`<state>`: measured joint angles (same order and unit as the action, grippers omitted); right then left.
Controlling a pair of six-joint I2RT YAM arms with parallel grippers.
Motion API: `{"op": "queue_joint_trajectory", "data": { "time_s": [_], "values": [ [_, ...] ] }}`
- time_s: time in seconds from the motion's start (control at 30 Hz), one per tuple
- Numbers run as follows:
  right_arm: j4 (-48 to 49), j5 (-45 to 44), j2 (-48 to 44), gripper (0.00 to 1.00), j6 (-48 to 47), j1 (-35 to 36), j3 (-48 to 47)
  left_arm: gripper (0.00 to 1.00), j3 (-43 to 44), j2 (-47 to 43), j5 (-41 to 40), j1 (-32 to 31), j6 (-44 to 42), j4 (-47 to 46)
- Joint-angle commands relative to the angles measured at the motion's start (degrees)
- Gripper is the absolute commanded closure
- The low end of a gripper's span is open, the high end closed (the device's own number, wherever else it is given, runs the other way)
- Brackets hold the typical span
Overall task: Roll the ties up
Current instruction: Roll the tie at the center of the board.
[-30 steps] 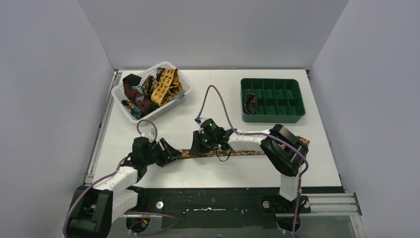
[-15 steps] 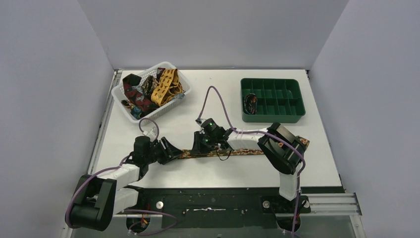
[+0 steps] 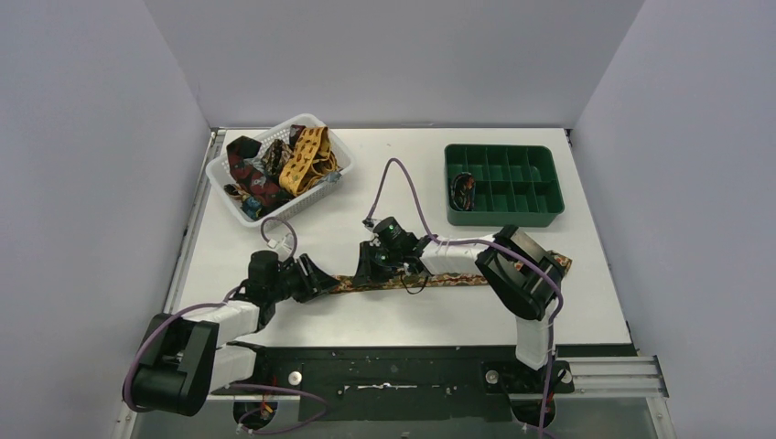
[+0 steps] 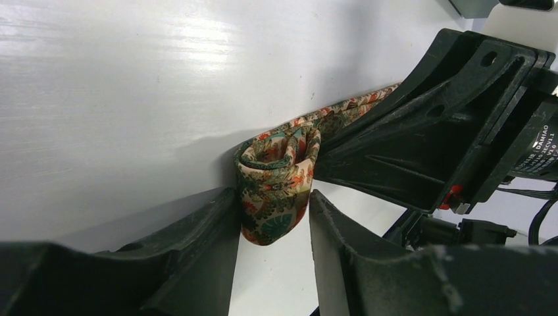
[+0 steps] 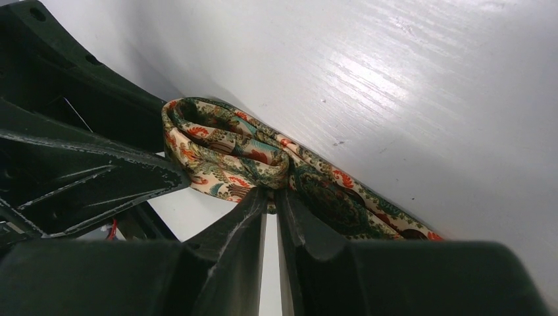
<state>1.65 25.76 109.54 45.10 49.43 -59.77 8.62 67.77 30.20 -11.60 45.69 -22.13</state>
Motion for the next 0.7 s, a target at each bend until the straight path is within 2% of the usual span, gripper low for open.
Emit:
{"op": "queue_joint_trajectory", "data": {
  "time_s": [0.0, 0.23, 0.43, 0.67],
  "values": [
    [-0.8, -0.1, 1.6, 0.85, 0.3, -0.5, -1.1, 0.62, 0.3, 2.6, 1.3, -0.8, -1.7, -6.0],
    [0.9, 2.6, 1.2, 0.84, 0.7, -0.8, -1.1, 0.77, 1.0, 3.4, -0.3, -1.2, -1.2, -6.5],
    [4.7, 5.2, -3.2, 0.75, -0.1, -1.5, -0.6, 0.83, 3.8, 0.3, -4.2, -1.4, -3.8, 3.0],
    [5.9, 3.1, -8.2, 0.68, -1.4, -2.5, 0.9, 0.87, 7.0, -4.2, -10.8, -2.1, -5.2, 14.5]
  ]
}}
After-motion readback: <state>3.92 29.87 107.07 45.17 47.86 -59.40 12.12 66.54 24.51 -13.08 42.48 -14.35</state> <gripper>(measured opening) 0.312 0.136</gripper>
